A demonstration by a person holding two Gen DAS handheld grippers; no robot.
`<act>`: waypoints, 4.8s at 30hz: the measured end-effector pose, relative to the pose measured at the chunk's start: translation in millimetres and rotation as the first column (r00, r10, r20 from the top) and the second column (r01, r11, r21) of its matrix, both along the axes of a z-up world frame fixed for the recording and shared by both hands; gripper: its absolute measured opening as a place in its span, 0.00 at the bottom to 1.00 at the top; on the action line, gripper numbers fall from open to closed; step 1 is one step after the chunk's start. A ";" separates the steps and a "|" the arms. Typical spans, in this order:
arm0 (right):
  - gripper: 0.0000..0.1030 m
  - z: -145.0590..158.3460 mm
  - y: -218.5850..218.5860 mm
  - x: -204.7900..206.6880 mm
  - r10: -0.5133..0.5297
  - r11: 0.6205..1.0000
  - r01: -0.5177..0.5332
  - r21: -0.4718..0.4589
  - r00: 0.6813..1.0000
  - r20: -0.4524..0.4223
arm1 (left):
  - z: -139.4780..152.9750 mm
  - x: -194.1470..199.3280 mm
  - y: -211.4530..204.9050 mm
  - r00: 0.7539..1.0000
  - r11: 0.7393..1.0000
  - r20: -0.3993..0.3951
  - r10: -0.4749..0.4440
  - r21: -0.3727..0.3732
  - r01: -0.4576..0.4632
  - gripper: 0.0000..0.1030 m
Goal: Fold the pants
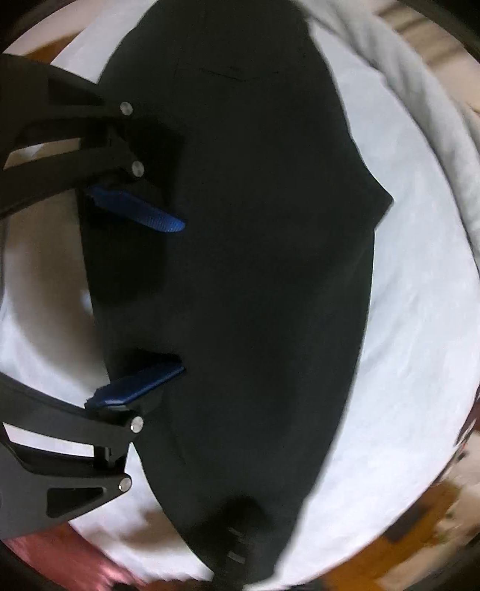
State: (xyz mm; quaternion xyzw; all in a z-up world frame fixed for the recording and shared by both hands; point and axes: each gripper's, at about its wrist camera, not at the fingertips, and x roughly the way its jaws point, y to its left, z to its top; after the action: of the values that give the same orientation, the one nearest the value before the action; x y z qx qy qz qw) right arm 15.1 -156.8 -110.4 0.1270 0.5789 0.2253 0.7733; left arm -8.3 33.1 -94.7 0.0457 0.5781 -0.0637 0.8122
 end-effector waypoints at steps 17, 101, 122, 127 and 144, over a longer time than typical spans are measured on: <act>0.41 30.2 -230.9 -108.0 -0.399 0.914 0.404 0.044 0.913 -0.080 | 15.5 -16.6 -106.1 0.996 0.985 0.047 0.070 -0.158 -0.062 0.75; 0.09 97.5 9.9 -45.2 -0.143 0.949 0.221 -0.226 0.938 0.316 | 32.5 22.5 39.8 0.833 0.800 0.104 0.543 -0.364 -0.477 0.93; 0.10 37.6 137.7 -33.6 0.075 0.989 -0.049 -0.143 0.979 0.189 | 39.0 10.0 64.2 0.777 0.763 0.139 0.614 -0.356 -0.539 0.93; 0.48 31.0 139.7 -38.2 0.136 0.990 -0.128 -0.062 0.976 0.167 | 34.9 13.8 60.5 0.802 0.783 0.124 0.585 -0.344 -0.518 0.93; 0.56 67.7 -41.1 -81.2 -0.131 0.984 0.109 0.142 0.978 0.160 | 16.5 17.6 10.8 0.923 0.863 -0.091 0.373 -0.332 -0.382 0.93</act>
State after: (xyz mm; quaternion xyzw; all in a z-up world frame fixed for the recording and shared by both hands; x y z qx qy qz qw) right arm -66.1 -197.9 -42.7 0.1934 0.4863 0.2261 0.8216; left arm 9.3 43.9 -78.2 -0.2114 0.5653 -0.0039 0.7974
